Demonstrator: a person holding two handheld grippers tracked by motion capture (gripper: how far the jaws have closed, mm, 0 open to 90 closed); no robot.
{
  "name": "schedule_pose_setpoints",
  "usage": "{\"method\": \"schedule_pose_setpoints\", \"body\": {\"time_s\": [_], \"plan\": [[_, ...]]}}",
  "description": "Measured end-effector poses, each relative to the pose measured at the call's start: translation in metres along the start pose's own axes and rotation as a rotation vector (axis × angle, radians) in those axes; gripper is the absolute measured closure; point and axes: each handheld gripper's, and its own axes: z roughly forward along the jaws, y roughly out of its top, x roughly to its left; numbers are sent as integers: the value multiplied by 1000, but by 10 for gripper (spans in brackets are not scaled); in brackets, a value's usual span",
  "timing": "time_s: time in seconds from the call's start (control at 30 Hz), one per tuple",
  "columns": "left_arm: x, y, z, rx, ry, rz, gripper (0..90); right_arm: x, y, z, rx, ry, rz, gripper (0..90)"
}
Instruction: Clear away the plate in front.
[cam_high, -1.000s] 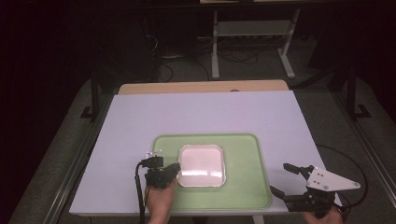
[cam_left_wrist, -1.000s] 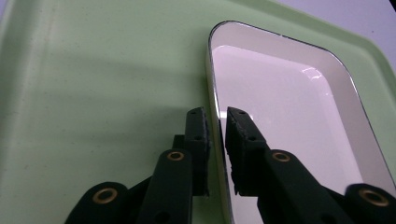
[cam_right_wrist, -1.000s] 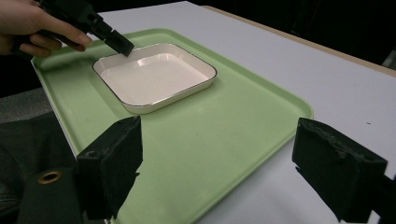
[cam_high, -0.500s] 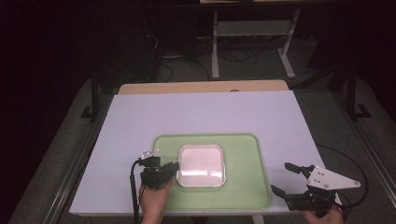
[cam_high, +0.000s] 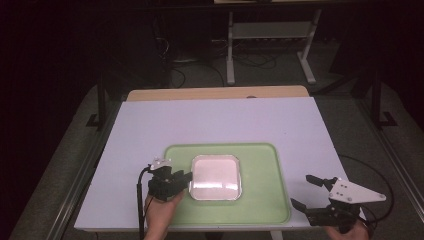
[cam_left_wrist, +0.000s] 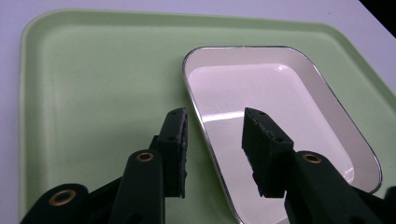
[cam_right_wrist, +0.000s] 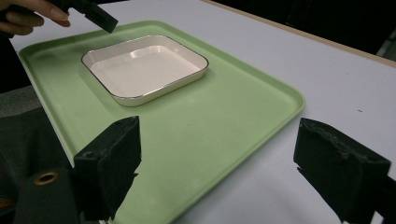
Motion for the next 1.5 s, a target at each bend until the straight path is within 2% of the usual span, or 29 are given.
{"method": "schedule_pose_setpoints", "body": {"time_s": [0.17, 0.2, 0.33, 0.4, 0.57, 0.67, 0.87, 1.13, 1.4, 1.5], "plan": [[0, 1, -2, -6, -15, 37, 578, -2, -1, -2, -2, -9, 6, 140], [0, 1, -2, -3, -15, 70, 566, -3, -2, -2, 0, -14, 10, 139], [1, 0, -2, -1, -14, 92, 545, -6, -3, -3, 4, -22, 15, 139], [0, -2, -2, -2, -12, 130, 535, -6, -3, -5, 5, -30, 12, 139], [0, -2, -4, -5, -35, 165, 504, -7, -4, -5, 11, -34, 16, 139], [2, -2, -6, -22, -58, 178, 475, -7, -4, -4, 17, -35, 15, 139], [8, -2, -12, -44, -77, 207, 425, -8, -4, -4, 25, -40, 13, 139], [14, -2, -22, -57, -109, 284, 350, -10, -5, -4, 29, -44, 19, 139], [18, 0, -33, -73, -125, 346, 300, -11, -6, -4, 29, -47, 23, 138], [21, 1, -36, -80, -127, 357, 286, -11, -6, -4, 31, -47, 24, 139]]}}
